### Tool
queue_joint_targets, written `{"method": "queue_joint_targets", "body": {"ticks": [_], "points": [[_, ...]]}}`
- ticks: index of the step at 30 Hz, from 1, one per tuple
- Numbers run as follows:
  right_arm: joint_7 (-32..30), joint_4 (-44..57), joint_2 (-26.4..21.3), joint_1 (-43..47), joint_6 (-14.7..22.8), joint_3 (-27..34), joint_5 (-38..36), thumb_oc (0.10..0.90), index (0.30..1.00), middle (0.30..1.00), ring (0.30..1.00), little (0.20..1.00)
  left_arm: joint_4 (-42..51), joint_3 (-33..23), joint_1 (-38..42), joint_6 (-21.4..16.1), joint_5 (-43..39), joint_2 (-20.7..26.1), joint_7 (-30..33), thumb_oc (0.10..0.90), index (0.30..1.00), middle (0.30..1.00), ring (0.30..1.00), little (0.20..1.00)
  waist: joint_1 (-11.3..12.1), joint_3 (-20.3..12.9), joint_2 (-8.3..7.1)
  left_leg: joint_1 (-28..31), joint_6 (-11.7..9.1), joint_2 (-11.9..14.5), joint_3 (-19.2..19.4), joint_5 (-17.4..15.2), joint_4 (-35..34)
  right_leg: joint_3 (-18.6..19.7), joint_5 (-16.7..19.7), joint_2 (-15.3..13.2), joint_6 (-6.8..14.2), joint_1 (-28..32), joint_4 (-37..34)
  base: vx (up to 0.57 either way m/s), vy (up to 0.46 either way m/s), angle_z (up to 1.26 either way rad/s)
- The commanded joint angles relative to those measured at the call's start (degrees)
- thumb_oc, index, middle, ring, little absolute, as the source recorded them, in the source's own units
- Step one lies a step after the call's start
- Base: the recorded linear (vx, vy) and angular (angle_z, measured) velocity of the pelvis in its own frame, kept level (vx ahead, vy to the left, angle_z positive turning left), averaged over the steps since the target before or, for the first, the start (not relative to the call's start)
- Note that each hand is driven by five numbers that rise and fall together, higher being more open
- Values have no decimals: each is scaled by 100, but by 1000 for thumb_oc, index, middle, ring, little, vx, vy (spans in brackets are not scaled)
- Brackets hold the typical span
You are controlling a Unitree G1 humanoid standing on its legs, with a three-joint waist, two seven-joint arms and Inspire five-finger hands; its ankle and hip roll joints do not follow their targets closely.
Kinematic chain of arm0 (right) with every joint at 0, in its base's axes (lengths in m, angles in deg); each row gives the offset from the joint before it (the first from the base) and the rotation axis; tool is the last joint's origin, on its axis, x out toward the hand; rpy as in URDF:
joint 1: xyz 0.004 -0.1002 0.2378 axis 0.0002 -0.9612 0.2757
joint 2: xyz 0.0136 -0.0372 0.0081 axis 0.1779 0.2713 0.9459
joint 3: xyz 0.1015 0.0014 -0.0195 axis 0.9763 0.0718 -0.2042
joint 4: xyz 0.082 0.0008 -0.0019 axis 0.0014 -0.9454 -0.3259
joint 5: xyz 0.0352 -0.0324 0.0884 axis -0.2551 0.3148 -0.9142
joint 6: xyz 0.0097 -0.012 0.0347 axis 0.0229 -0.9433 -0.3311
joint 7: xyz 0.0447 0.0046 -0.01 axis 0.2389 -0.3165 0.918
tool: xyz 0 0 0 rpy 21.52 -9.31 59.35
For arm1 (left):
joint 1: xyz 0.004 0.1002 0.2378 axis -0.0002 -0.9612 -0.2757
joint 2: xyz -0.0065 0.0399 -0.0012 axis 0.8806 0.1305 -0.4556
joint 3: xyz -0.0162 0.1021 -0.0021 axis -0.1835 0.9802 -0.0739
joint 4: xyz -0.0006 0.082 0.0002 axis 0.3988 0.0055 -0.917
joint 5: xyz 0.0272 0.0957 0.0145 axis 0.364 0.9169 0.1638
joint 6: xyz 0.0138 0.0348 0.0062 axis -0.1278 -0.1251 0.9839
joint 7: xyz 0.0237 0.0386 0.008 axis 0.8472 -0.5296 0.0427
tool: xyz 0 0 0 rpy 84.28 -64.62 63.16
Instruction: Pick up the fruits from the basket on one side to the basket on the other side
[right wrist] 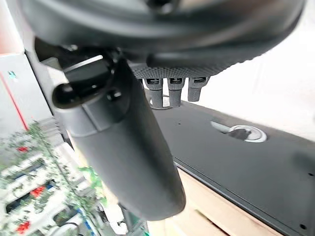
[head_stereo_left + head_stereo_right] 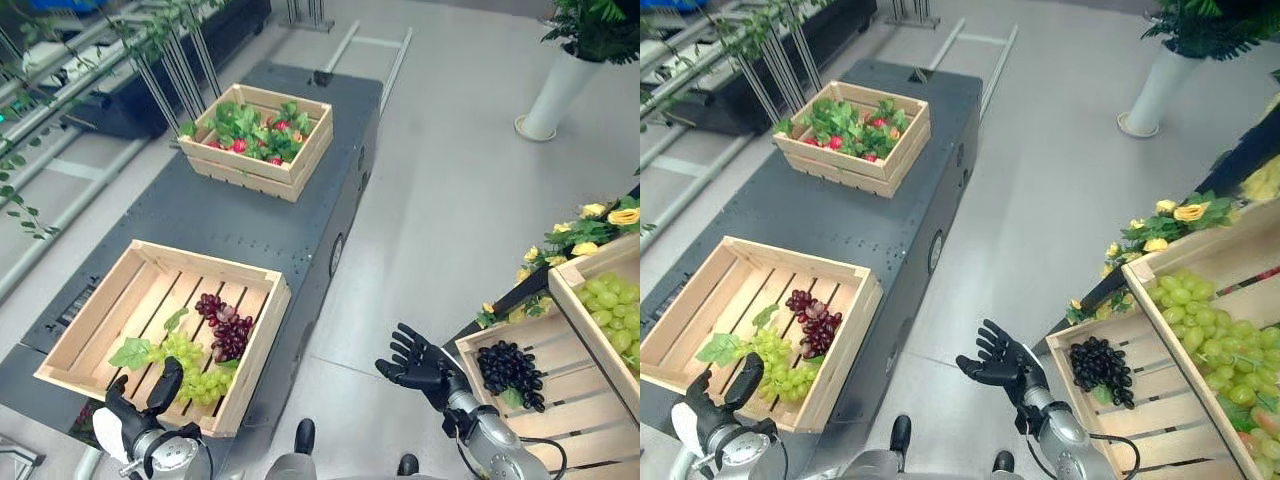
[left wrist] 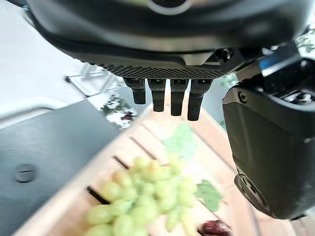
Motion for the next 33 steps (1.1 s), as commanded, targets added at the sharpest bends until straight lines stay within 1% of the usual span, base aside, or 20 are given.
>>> {"method": "queue_joint_targets", "body": {"ticks": [1,3,5,6,7,9,10,11,12,14,15,16,17,18,23,27,31,33], "points": [[173,745,-11,405,504,-210,-79,800,900,900,900,900,-335,-253,639,-306,-208,749,75,800,900,900,900,900,62,145,-129,-150,249,-466,36,-404,435,24,-52,399,-490,-797,955,0,0,0],[161,754,-17,425,530,-242,-97,800,900,900,900,900,-368,-238,704,-329,-224,813,77,800,900,900,900,900,60,193,-164,-192,250,-459,51,-410,471,26,-62,407,-488,-825,983,-16,-5,0],[132,739,-2,488,670,-313,-166,800,900,900,900,900,-430,-181,932,-417,-216,1007,102,800,900,900,900,900,66,369,-299,-339,255,-432,70,-440,606,32,-92,440,-483,-929,1088,-49,-31,2],[132,738,-1,491,676,-315,-168,800,900,900,900,900,-432,-178,941,-425,-216,1015,103,800,900,900,900,900,67,375,-305,-348,255,-431,70,-441,613,32,-92,441,-482,-934,1090,-60,-49,4],[149,746,-8,512,743,-336,-211,800,900,900,900,900,-457,-146,1053,-559,-184,1118,86,800,900,900,900,900,61,479,-388,-434,256,-408,89,-456,687,34,-80,463,-477,-967,1095,-51,-41,3],[170,757,-21,532,798,-348,-237,800,900,900,900,900,-426,-84,1148,-713,-81,1188,151,800,900,900,900,900,61,571,-456,-521,260,-390,105,-474,761,38,-66,479,-473,-998,1090,-48,-34,4],[170,757,-21,532,798,-347,-237,800,900,900,900,900,-427,-83,1149,-714,-81,1188,152,800,900,900,900,900,61,571,-456,-523,260,-389,105,-475,763,38,-66,479,-473,-1000,1090,-72,-54,3],[188,775,-23,580,884,-370,-326,800,900,900,900,900,-334,-13,1363,-865,94,1354,530,800,900,900,900,900,70,707,-565,-663,269,-377,112,-480,840,40,-34,507,-455,-1061,1088,-71,-54,2],[195,770,-22,590,913,-383,-343,800,900,900,900,900,-304,-10,1408,-906,123,1395,635,800,900,900,900,900,75,738,-591,-691,274,-374,112,-486,861,38,-27,511,-452,-1074,1088,-85,-72,-2],[228,734,-10,605,998,-420,-388,800,900,900,900,900,-201,-16,1529,-1085,596,1508,1199,800,900,900,900,900,94,807,-663,-764,281,-365,115,-512,920,23,-14,518,-440,-1095,1082,-43,-54,-1],[259,739,12,585,1064,-434,-437,800,900,900,900,900,-74,1,1582,-1087,960,1595,1492,800,900,900,900,900,120,855,-720,-808,286,-363,107,-542,974,7,-10,525,-430,-1097,1082,-32,-58,1],[265,744,18,580,1077,-436,-449,800,900,900,900,900,-42,4,1592,-1104,1035,1613,1561,800,900,900,900,900,127,866,-736,-819,288,-360,106,-550,987,2,-10,526,-428,-1098,1083,-24,-80,2],[282,717,41,574,1146,-444,-499,800,900,900,900,900,53,25,1642,-1094,1228,1648,1717,800,900,900,900,900,153,894,-786,-855,286,-355,100,-569,1025,-19,3,530,-419,-1090,1070,0,-77,1],[306,685,78,568,1188,-446,-529,800,900,900,900,900,111,36,1666,-1067,1391,1659,1766,800,900,900,900,900,171,901,-820,-871,286,-354,95,-586,1049,-32,16,535,-410,-1075,1052,4,-81,1],[298,723,135,577,1217,-452,-577,800,900,900,900,900,76,123,1761,-905,1646,1747,1866,800,900,900,900,900,186,906,-912,-923,289,-342,105,-621,1107,-56,40,546,-388,-1038,996,4,-26,0],[273,744,135,586,1217,-477,-607,800,900,900,900,900,-2,174,1817,-786,2010,1848,2051,800,900,900,900,900,186,888,-961,-936,289,-326,145,-644,1117,-57,52,553,-379,-999,929,0,0,0],[321,762,136,596,1223,-460,-672,800,900,900,900,900,-74,285,1928,-742,2351,1924,2066,800,900,900,900,900,170,918,-1032,-967,288,-297,192,-668,1149,-61,68,563,-367,-988,898,0,0,0],[336,757,150,599,1237,-467,-671,800,900,900,900,900,-122,349,2000,-746,2601,1969,2172,800,900,900,900,900,164,915,-1049,-975,291,-295,204,-679,1159,-60,71,560,-360,-991,896,0,0,0]]}}
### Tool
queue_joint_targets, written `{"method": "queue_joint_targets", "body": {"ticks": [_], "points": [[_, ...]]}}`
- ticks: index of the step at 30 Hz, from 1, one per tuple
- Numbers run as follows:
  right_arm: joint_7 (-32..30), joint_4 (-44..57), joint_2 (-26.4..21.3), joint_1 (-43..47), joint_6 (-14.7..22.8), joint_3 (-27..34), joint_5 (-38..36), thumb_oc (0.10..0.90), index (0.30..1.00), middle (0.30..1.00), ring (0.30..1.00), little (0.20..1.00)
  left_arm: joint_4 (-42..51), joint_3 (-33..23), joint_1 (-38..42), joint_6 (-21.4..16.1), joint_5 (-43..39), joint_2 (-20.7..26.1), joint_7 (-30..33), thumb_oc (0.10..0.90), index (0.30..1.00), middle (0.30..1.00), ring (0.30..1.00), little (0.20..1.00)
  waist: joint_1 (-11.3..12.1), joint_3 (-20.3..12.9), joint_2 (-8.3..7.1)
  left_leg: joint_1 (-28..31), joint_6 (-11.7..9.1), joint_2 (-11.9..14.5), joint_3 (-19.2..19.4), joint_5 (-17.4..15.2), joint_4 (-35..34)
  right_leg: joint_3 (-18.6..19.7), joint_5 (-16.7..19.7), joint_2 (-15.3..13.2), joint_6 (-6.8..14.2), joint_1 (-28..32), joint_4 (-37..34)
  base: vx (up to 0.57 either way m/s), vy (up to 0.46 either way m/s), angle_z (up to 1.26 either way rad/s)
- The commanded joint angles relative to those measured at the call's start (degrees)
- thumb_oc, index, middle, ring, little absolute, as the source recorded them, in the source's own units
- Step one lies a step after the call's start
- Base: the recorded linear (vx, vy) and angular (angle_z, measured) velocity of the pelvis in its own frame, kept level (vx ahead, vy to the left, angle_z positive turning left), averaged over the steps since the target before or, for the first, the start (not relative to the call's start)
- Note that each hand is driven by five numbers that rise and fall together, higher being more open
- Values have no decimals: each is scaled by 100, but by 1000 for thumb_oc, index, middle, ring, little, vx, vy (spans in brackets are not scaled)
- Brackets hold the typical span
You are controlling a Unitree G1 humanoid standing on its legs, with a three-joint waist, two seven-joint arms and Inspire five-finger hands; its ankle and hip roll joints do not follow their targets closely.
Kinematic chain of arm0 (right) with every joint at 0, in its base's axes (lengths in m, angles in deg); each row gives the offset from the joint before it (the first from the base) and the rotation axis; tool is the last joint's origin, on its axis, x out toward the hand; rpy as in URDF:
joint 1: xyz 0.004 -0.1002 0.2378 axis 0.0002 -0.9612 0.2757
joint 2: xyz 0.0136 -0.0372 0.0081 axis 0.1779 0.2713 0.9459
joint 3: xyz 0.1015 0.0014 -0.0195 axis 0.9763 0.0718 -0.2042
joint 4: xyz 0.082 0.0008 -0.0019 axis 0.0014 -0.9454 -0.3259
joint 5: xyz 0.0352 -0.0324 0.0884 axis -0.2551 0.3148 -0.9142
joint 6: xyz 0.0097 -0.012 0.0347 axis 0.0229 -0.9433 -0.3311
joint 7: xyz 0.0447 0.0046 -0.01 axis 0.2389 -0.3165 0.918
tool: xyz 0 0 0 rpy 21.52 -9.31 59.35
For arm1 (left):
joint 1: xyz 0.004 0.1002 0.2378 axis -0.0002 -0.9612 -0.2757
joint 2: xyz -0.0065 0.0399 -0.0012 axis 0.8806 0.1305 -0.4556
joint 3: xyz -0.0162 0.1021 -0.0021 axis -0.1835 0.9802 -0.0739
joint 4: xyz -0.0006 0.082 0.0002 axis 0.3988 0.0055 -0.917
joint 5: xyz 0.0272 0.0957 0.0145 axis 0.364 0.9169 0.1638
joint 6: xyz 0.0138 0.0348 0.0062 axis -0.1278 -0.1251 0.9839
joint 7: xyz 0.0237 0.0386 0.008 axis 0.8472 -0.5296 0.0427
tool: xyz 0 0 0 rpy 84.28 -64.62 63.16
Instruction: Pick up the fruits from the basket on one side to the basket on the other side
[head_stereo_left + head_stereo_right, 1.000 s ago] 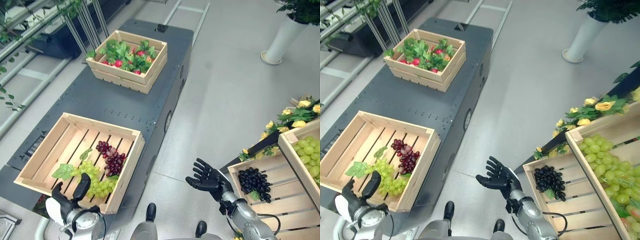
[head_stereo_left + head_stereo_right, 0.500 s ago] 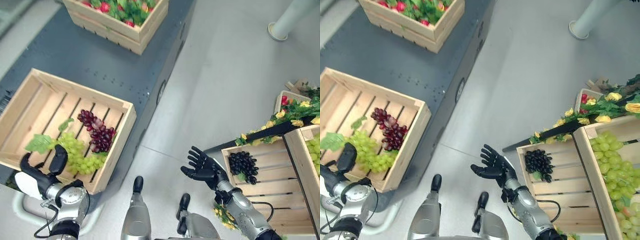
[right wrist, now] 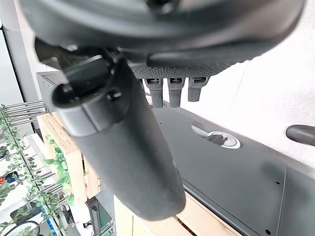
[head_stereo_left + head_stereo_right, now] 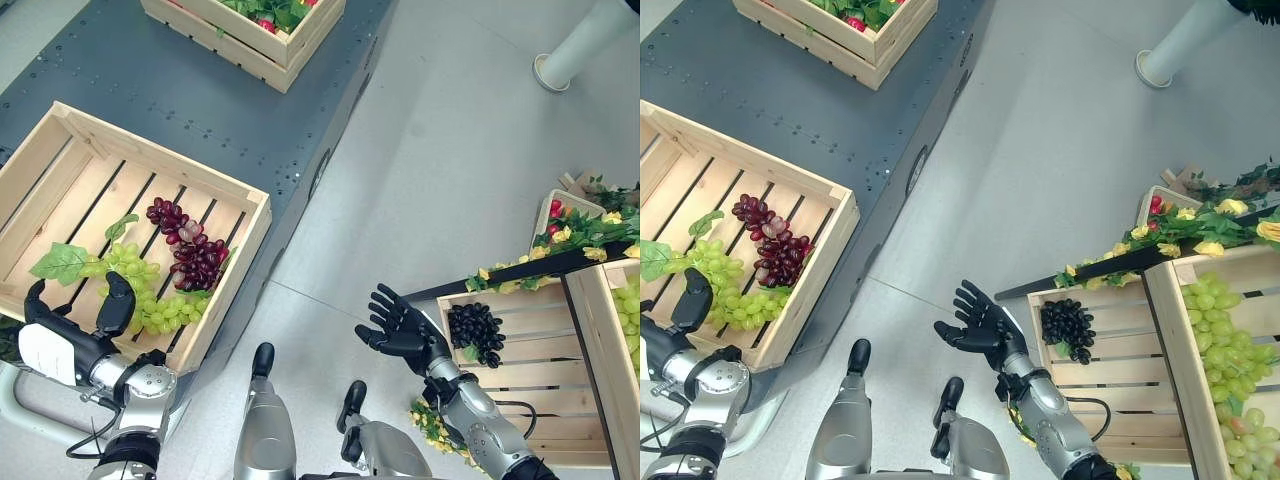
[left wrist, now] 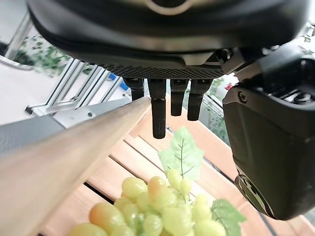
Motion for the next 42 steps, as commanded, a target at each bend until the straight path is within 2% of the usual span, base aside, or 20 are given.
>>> {"method": "queue_joint_targets", "body": {"ticks": [1,6,13,18,26,31,35,36,39,42], "points": [[318,739,-34,-28,577,-58,-375,800,900,900,900,900,-6,321,758,-465,1346,936,507,800,900,900,900,900,-143,-327,67,-210,327,-397,257,-656,603,-61,6,445,-267,-431,605,0,0,0],[374,779,-11,-61,600,-40,-411,800,900,900,900,900,134,332,825,-582,1747,1011,962,800,900,900,900,900,-141,-356,42,-183,324,-408,281,-684,589,-62,22,438,-255,-397,550,0,0,0],[318,867,56,-162,647,13,-373,800,900,900,900,900,693,183,476,-719,1920,839,1010,800,900,900,900,900,-49,-366,77,-159,311,-446,222,-672,537,-111,42,411,-253,-341,475,0,0,0],[241,1010,64,-256,588,124,-377,800,900,900,900,900,1311,11,95,-452,1991,803,869,800,900,900,900,900,30,-372,129,-164,297,-477,171,-665,522,-161,9,394,-283,-333,482,0,0,0],[202,1186,70,-488,595,317,-349,800,900,900,900,900,2333,-484,-711,-340,1900,677,563,800,900,900,900,900,219,-386,219,-145,260,-541,55,-633,466,-275,-34,373,-331,-254,441,5,-11,4],[132,1211,80,-534,613,355,-343,800,900,900,900,900,2740,-655,-947,-290,1827,599,446,800,900,900,900,900,295,-426,254,-146,236,-561,-6,-621,458,-329,-54,364,-350,-229,434,10,-13,5],[89,1198,97,-507,604,346,-338,800,900,900,900,900,2822,-650,-962,-283,1607,561,181,800,900,900,900,900,318,-441,273,-155,222,-562,-29,-609,466,-355,-70,368,-360,-218,447,2,-1,1],[73,1193,105,-480,580,333,-328,800,900,900,900,900,2772,-580,-914,-109,1632,564,37,800,900,900,900,900,307,-451,270,-152,218,-557,-25,-604,470,-352,-77,373,-362,-212,455,0,0,0],[82,1194,95,-446,528,330,-335,800,900,900,900,900,2627,-462,-848,85,1267,619,-341,800,900,900,900,900,277,-473,273,-131,220,-555,-6,-603,473,-324,-70,382,-355,-204,450,7,10,-1],[111,1188,50,-415,473,319,-346,800,900,900,900,900,2363,-317,-746,102,1094,627,-468,800,900,900,900,900,212,-489,277,-150,230,-542,42,-602,516,-281,-61,386,-348,-221,465,4,21,-1]]}}
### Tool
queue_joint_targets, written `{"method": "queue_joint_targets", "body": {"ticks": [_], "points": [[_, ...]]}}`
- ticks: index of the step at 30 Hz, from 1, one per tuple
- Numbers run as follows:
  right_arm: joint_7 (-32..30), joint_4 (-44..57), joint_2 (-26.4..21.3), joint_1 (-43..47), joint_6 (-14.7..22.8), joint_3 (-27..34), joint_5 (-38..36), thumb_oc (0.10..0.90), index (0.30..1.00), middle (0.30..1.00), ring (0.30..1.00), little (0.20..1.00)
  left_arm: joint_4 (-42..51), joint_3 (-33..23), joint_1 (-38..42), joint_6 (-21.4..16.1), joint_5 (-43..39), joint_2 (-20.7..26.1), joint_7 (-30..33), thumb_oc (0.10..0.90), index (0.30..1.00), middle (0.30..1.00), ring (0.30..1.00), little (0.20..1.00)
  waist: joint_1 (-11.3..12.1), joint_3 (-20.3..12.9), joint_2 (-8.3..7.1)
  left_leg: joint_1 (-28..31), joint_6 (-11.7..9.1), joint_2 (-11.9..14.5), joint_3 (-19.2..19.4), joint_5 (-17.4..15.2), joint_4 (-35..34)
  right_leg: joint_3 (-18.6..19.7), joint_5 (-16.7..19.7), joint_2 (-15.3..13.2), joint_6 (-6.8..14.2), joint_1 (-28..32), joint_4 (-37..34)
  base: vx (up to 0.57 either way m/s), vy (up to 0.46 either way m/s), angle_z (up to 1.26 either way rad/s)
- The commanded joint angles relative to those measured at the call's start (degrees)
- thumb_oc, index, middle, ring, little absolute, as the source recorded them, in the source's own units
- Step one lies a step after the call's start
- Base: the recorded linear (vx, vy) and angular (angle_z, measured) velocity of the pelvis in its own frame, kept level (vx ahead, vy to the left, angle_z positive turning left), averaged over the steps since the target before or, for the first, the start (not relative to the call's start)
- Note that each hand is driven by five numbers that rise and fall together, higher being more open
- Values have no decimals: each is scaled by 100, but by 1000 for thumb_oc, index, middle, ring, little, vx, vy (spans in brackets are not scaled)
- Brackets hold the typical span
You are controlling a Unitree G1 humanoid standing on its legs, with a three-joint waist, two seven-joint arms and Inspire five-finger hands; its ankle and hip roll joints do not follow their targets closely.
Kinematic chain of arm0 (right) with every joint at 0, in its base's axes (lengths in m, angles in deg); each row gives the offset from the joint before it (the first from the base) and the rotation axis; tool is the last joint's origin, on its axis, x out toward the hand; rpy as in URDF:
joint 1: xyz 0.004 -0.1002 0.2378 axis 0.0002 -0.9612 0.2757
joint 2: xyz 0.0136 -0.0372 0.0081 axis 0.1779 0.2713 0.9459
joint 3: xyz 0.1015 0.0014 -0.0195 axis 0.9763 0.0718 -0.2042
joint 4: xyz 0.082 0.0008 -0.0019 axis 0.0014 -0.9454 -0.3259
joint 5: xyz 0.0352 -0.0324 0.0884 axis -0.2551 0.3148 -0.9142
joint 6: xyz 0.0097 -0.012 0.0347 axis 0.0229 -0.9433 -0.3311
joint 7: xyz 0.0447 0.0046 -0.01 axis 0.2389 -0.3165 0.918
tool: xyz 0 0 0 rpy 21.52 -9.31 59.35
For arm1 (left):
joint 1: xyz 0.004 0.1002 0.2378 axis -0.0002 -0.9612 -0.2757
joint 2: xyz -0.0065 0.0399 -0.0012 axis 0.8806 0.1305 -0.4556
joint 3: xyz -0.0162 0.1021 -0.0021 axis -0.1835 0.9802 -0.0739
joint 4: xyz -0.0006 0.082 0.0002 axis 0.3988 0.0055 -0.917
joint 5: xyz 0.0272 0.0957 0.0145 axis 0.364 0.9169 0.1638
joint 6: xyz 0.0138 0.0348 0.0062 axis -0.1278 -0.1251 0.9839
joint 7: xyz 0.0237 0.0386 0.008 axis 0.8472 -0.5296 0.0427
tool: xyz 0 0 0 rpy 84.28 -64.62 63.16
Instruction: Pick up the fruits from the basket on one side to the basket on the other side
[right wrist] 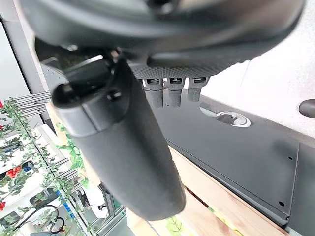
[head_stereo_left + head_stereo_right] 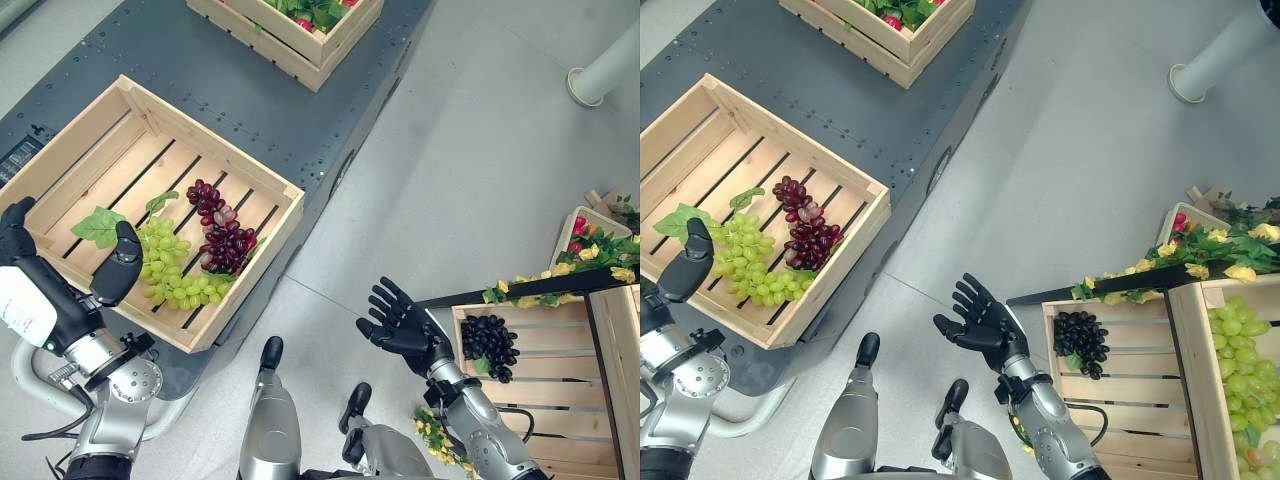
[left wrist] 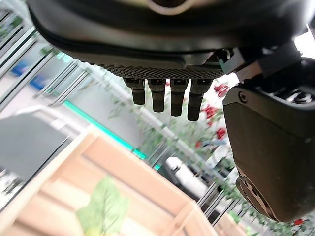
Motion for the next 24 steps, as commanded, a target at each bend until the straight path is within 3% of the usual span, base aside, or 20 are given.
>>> {"method": "queue_joint_targets", "body": {"ticks": [1,5,9,14,24], "points": [[100,546,-91,-2,440,94,-184,800,900,900,900,900,-325,-78,205,-140,-75,170,23,800,900,900,900,900,-219,-586,145,-191,231,-497,94,-605,495,-152,-78,406,-356,-392,585,-2,50,-2],[191,495,-115,52,372,63,-151,800,900,900,900,900,-648,153,433,-19,28,277,-83,800,900,900,900,900,-317,-590,160,-209,234,-465,188,-604,537,-82,-66,413,-353,-408,584,4,43,-3],[296,402,-161,178,277,67,-134,800,900,900,900,900,-1243,486,815,403,230,532,-220,800,900,900,900,900,-449,-570,180,-249,247,-426,290,-589,589,-7,-29,403,-326,-457,601,-3,36,-8],[362,372,-247,262,199,88,-128,800,900,900,900,900,-1749,738,993,622,357,743,-323,800,900,900,900,900,-536,-520,219,-313,243,-397,374,-572,656,41,-3,383,-304,-501,616,-10,37,-7],[420,327,-306,398,133,53,-37,800,900,900,900,900,-2511,845,1311,569,-85,707,-460,800,900,900,900,900,-622,-420,211,-488,235,-332,450,-566,868,44,-34,351,-314,-613,757,-9,15,-2]]}}
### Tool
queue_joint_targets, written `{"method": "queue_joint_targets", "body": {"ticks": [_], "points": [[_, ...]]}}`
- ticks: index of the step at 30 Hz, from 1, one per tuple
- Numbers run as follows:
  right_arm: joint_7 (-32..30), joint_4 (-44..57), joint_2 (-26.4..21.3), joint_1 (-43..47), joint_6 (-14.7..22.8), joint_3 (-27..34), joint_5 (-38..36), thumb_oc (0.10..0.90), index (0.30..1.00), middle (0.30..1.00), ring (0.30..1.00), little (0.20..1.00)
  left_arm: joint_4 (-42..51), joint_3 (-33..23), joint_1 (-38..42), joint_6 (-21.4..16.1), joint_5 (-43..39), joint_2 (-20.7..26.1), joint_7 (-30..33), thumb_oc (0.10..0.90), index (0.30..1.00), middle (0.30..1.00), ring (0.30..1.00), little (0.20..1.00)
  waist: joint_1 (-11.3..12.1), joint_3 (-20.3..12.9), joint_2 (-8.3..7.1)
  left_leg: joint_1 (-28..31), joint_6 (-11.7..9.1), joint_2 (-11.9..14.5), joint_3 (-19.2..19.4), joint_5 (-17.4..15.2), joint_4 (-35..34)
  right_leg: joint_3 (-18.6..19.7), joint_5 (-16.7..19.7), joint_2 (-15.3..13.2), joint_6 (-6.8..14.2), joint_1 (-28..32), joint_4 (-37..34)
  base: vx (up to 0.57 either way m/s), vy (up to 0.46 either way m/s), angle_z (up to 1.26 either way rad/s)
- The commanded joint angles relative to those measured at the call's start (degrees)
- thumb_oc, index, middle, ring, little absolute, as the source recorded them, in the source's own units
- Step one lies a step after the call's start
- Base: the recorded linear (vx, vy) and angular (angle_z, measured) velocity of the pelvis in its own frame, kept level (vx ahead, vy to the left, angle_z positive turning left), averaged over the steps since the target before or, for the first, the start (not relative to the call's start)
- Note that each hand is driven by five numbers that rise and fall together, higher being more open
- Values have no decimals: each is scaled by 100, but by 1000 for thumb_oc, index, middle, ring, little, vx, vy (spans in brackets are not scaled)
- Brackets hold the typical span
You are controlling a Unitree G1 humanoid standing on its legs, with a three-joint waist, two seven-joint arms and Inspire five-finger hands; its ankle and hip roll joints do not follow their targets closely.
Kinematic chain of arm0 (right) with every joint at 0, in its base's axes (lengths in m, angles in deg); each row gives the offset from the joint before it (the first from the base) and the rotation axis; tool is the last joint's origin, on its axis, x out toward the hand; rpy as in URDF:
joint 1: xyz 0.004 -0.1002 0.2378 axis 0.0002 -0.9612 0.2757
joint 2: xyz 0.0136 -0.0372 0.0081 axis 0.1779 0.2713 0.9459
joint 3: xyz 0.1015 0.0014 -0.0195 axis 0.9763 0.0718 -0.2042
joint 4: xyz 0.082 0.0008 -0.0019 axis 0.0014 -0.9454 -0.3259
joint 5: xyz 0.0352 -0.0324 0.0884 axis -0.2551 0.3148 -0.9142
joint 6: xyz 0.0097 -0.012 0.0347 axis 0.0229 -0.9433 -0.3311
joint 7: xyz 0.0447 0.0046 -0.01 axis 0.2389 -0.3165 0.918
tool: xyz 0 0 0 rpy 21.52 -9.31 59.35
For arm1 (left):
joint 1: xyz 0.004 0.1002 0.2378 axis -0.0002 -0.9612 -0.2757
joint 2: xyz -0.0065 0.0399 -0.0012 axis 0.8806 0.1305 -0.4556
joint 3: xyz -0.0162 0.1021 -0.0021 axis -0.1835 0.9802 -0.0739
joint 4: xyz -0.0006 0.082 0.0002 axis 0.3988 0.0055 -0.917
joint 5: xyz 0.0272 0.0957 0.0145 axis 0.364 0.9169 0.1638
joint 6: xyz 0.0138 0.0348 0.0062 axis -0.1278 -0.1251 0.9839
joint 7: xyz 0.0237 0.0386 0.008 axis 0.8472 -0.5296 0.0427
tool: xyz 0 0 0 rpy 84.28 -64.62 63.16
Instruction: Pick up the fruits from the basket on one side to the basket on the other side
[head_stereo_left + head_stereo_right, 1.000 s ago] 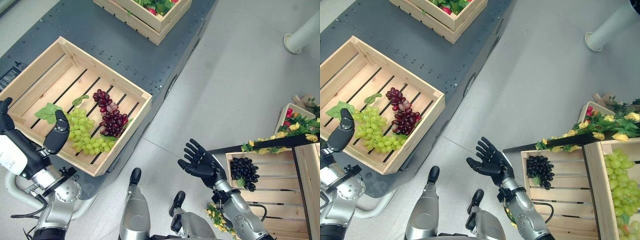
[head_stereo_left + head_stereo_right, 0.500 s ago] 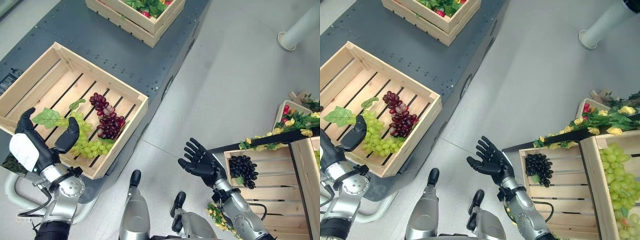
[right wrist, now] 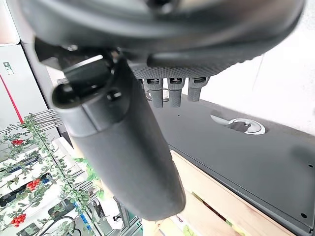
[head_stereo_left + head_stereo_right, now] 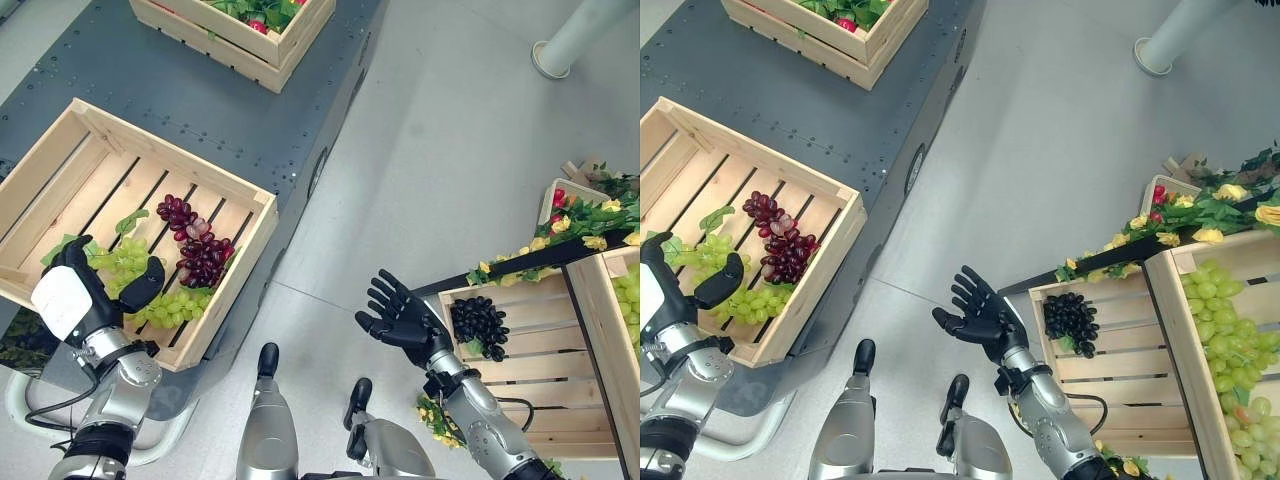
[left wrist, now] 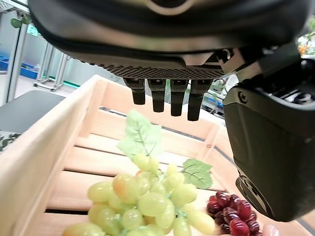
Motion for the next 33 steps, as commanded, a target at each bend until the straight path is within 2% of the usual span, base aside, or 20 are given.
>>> {"method": "queue_joint_targets", "body": {"ticks": [1,10,17,24,27,30,33], "points": [[396,339,-250,125,236,33,-39,800,900,900,900,900,-385,-41,355,-220,-61,235,242,800,900,900,900,900,-167,-368,147,-510,232,-357,247,-564,843,-190,-44,374,-314,-459,625,0,0,0],[336,254,-228,278,270,-129,-98,800,900,900,900,900,-991,-20,784,-193,-1092,110,-24,800,900,900,900,900,-200,-288,-15,-572,233,-294,263,-593,947,-174,-29,406,-291,-524,689,0,0,0],[334,239,-205,355,242,-179,-159,800,900,900,900,900,-1218,228,1135,-88,-609,223,-168,800,900,900,900,900,-254,-270,-137,-605,247,-264,315,-605,961,-141,33,426,-263,-582,663,0,0,0],[368,231,-232,421,249,-171,-174,800,900,900,900,900,-1390,601,1438,-174,-179,354,-485,800,900,900,900,900,-315,-201,-162,-649,265,-259,358,-619,989,-122,71,421,-243,-677,701,-15,6,1],[388,209,-243,447,276,-183,-179,800,900,900,900,900,-1481,709,1492,-219,-279,339,-560,800,900,900,900,900,-330,-179,-167,-663,273,-264,362,-622,1005,-115,87,413,-235,-697,706,0,0,0],[418,170,-253,474,316,-194,-191,800,900,900,900,900,-1579,806,1552,-374,15,336,-769,800,900,900,900,900,-349,-161,-176,-667,273,-251,382,-624,1010,-120,91,403,-229,-731,726,0,0,0],[414,187,-259,494,298,-180,-152,800,900,900,900,900,-1645,994,1625,-239,100,355,-1016,800,900,900,900,900,-370,-136,-162,-684,279,-264,395,-619,1011,-111,110,399,-224,-758,726,0,0,0]]}}
